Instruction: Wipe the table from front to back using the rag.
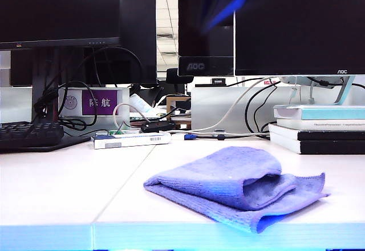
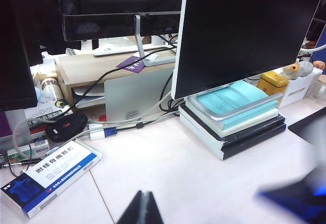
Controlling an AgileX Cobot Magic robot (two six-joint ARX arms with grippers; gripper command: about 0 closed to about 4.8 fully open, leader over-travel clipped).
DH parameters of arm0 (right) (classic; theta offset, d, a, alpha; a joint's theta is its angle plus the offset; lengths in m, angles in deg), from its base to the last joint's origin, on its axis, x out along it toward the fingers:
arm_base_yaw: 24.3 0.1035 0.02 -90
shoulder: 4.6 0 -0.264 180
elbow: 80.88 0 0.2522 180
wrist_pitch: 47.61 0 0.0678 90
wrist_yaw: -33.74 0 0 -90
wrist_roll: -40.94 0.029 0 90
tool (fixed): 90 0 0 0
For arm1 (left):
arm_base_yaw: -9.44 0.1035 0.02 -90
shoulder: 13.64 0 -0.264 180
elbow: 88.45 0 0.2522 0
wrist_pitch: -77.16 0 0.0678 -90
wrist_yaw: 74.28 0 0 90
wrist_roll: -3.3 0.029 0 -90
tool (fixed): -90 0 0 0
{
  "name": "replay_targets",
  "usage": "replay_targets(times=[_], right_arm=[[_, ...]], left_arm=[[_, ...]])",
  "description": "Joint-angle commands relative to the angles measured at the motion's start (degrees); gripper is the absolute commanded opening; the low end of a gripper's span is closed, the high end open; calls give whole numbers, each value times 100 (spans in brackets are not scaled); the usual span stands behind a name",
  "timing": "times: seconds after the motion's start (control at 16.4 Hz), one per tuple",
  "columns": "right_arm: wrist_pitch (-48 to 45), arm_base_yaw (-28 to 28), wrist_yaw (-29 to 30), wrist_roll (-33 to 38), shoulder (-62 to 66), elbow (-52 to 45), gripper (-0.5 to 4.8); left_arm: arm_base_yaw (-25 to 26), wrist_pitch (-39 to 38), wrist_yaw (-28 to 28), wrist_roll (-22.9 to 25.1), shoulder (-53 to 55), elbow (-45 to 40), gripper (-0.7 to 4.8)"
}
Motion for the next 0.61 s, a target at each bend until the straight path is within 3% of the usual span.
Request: replay_targets(times=[0.06, 0.18, 0.43, 0.61], right_arm=[[-214, -42, -295, -483, -802, 13, -5], [15, -72, -299, -501, -1362, -13, -5], [61, -66, -61, -424, -2586, -955, -5], [-214, -66, -61, -262, -3759, -2153, -5]], left_arm=[[-4, 35, -20, 4, -85, 28, -5], [-7, -186, -13, 7, -361, 28, -5], [-4, -1349, -13, 614, -1327, -162, -5], [-4, -1781, -247, 695, -2505, -1047, -5]])
